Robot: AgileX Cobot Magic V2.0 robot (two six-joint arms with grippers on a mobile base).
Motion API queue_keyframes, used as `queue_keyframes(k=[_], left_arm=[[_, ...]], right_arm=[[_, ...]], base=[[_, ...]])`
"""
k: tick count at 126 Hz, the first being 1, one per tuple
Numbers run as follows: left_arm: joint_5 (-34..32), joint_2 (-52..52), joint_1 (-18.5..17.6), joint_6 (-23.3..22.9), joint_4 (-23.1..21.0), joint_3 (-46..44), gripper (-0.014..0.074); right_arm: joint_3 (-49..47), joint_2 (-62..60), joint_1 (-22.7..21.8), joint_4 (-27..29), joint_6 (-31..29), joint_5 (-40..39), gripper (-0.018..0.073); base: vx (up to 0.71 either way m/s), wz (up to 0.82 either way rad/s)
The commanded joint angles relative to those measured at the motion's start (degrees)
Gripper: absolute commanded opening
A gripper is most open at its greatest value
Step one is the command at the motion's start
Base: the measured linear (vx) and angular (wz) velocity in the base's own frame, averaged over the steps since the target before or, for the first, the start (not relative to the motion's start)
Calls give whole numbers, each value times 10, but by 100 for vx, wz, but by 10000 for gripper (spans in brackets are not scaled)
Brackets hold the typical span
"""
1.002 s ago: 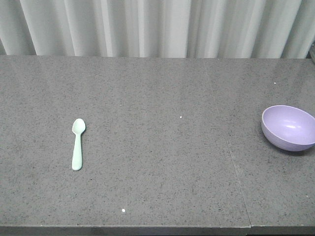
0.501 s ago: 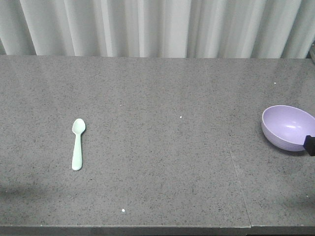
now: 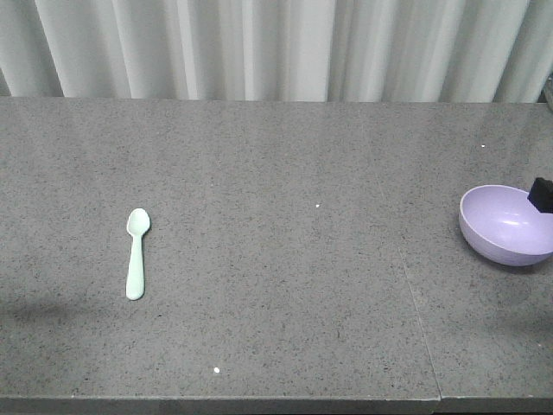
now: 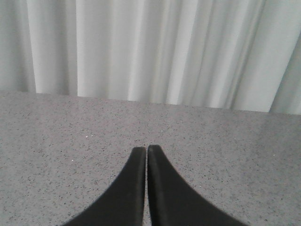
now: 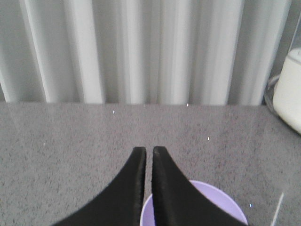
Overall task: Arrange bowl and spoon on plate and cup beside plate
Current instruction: 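Move the right gripper to the bowl rim, left gripper toward spoon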
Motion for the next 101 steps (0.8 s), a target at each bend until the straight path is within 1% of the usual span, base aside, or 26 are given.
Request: queue_keyframes(k=[1, 12, 18, 29, 36, 45, 50, 51, 54, 55, 58, 59, 60, 61, 64, 65, 66, 67, 70, 71, 76, 84, 91, 101], left_arm=[[39, 3, -4, -5, -4, -66, 15], [124, 22, -5, -4, -4, -119, 34], [163, 36, -5, 0, -4, -145, 43], [206, 64, -5, 16, -8, -177, 59], [226, 80, -5, 25, -28, -195, 69], [242, 100, -5, 58, -73, -208, 84], [258, 114, -5, 97, -105, -218, 93], [260, 114, -5, 97, -111, -220, 95], [272, 124, -5, 131, -136, -226, 102], [275, 124, -5, 131, -143, -228, 104], [289, 136, -5, 167, -170, -235, 113], [292, 136, -5, 167, -177, -237, 115], [296, 141, -5, 182, -190, -239, 118], [299, 143, -5, 182, -190, -241, 120], [313, 153, -5, 217, -225, -249, 132], [317, 155, -5, 217, -225, -251, 135], [320, 158, -5, 230, -238, -253, 138], [324, 160, -5, 236, -238, -255, 141], [338, 170, -5, 259, -267, -263, 154], [341, 172, -5, 264, -267, -265, 157], [361, 185, -5, 288, -298, -276, 184], [389, 203, -5, 303, -318, -295, 222], [404, 217, -5, 304, -320, -307, 255], [427, 234, -5, 304, -319, -323, 311]], right_arm=[[-51, 17, -3, 0, -9, 19, 92], [-77, 43, -3, -14, -9, 65, 141], [-87, 57, -3, -35, -9, 88, 168], [-98, 79, -3, -63, -5, 118, 207], [-99, 89, -3, -69, -2, 125, 221], [-99, 97, -3, -72, -2, 129, 230], [-99, 101, -3, -79, -2, 132, 230], [-99, 102, -3, -79, -2, 133, 230], [-99, 104, -3, -82, -1, 135, 230], [-99, 105, -3, -82, -1, 136, 230], [-99, 107, -3, -85, 2, 139, 231], [-99, 107, -3, -86, 3, 140, 232], [-99, 108, -3, -88, 7, 141, 232], [-99, 108, -3, -89, 7, 141, 232], [-99, 111, -3, -92, 14, 145, 234], [-99, 112, -3, -94, 16, 145, 234], [-100, 113, -3, -95, 22, 147, 235], [-100, 113, -3, -96, 22, 147, 235], [-100, 115, -3, -100, 29, 152, 238], [-100, 116, -3, -102, 31, 153, 239], [-104, 122, -3, -113, 45, 164, 246], [-113, 130, -3, -139, 71, 184, 258], [-121, 136, -3, -162, 91, 203, 273], [-136, 143, -3, -193, 136, 227, 303]], base=[[0, 0], [0, 0], [0, 0], [0, 0], [0, 0], [0, 0], [0, 0], [0, 0], [0, 0], [0, 0], [0, 0], [0, 0], [0, 0], [0, 0], [0, 0], [0, 0], [0, 0], [0, 0], [0, 0], [0, 0], [0, 0], [0, 0], [0, 0], [0, 0]])
